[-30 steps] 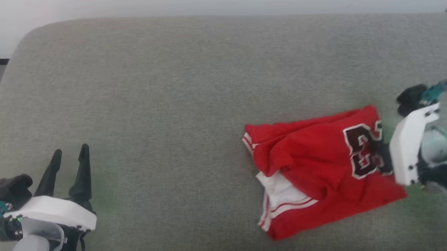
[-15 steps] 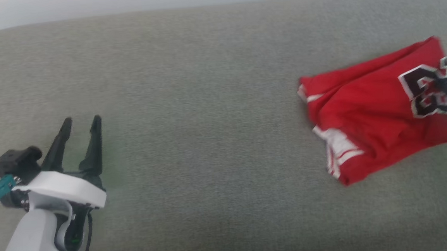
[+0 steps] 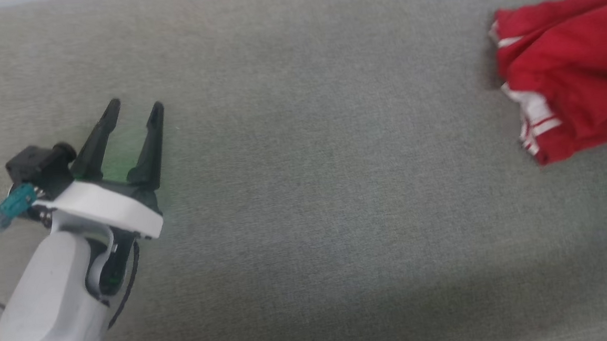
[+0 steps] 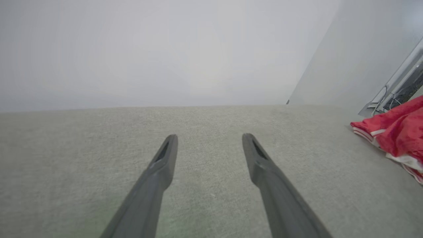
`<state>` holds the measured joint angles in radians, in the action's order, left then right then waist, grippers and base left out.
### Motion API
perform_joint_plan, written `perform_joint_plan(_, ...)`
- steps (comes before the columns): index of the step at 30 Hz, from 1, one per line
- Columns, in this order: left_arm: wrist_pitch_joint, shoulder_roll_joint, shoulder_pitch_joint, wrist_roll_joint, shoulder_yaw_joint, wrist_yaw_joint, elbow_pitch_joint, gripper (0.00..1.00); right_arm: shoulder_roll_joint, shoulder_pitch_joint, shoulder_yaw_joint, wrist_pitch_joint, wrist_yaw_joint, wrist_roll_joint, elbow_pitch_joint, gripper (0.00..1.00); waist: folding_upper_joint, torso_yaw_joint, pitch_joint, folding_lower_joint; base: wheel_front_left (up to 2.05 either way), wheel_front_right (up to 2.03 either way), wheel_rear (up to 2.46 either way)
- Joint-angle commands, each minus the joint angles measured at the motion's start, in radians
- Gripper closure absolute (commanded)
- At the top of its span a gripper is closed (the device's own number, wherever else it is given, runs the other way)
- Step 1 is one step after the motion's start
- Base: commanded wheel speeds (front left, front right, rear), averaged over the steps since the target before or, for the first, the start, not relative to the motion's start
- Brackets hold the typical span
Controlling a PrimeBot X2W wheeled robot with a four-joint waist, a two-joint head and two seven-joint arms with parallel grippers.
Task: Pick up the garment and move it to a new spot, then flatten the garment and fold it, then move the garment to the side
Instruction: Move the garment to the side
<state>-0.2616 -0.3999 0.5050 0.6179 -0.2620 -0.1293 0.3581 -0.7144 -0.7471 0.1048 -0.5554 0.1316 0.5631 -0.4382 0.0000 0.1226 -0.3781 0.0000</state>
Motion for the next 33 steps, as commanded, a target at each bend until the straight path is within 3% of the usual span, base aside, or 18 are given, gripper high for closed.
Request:
perform_joint_plan(1, -0.004, -0.004, 0.032, 0.004, -0.015, -0.002, -0.006, 0.00, -0.007, -0.025, -0.003, 0.028, -0.002, -0.020, -0.025, 1.00, 0.0000, 0.026, -0.036, 0.0000, 0.00, 0.00, 0.00)
perform_joint_plan(9, -0.004, -0.004, 0.122, 0.011, -0.075, -0.002, -0.012, 0.00, -0.035, -0.092, -0.020, 0.126, -0.002, -0.098, -0.138, 1.00, 0.0000, 0.029, -0.113, 0.0000, 0.00, 0.00, 0.00)
perform_joint_plan(20, -0.004, -0.014, 0.199, 0.033, -0.131, -0.002, -0.023, 0.00, 0.009, -0.164, 0.002, 0.224, -0.002, -0.172, -0.278, 1.00, 0.0000, 0.004, -0.181, 0.0000, 0.00, 0.00, 0.00)
perform_joint_plan(29, -0.004, -0.020, 0.204, 0.058, -0.098, -0.002, -0.098, 0.00, 0.021, -0.224, 0.016, 0.299, -0.002, -0.207, -0.375, 1.00, 0.0000, -0.004, -0.195, 0.0000, 0.00, 0.00, 0.00)
perform_joint_plan(30, -0.004, -0.022, 0.196, 0.060, -0.092, -0.002, -0.102, 0.00, 0.021, -0.231, 0.018, 0.306, -0.002, -0.209, -0.382, 0.93, 0.0000, -0.003, -0.194, 0.0000, 0.00, 0.00, 0.00)
perform_joint_plan(31, -0.004, -0.023, 0.189, 0.061, -0.089, -0.002, -0.107, 0.00, 0.022, -0.240, 0.019, 0.314, -0.002, -0.211, -0.388, 0.67, 0.0000, -0.002, -0.193, 0.0000, 0.00, 0.00, 0.00)
perform_joint_plan(32, -0.004, -0.025, 0.185, 0.059, -0.084, -0.002, -0.111, 0.00, 0.022, -0.245, 0.025, 0.322, -0.002, -0.215, -0.390, 0.26, 0.0000, -0.001, -0.191, 0.0000, 0.00, 0.00, 0.00)
perform_joint_plan(33, -0.004, -0.025, 0.179, 0.059, -0.076, -0.002, -0.110, 0.00, 0.023, -0.245, 0.030, 0.325, -0.002, -0.214, -0.394, 0.00, 0.0000, 0.001, -0.188, 0.0000, 0.00, 0.00, 0.00)
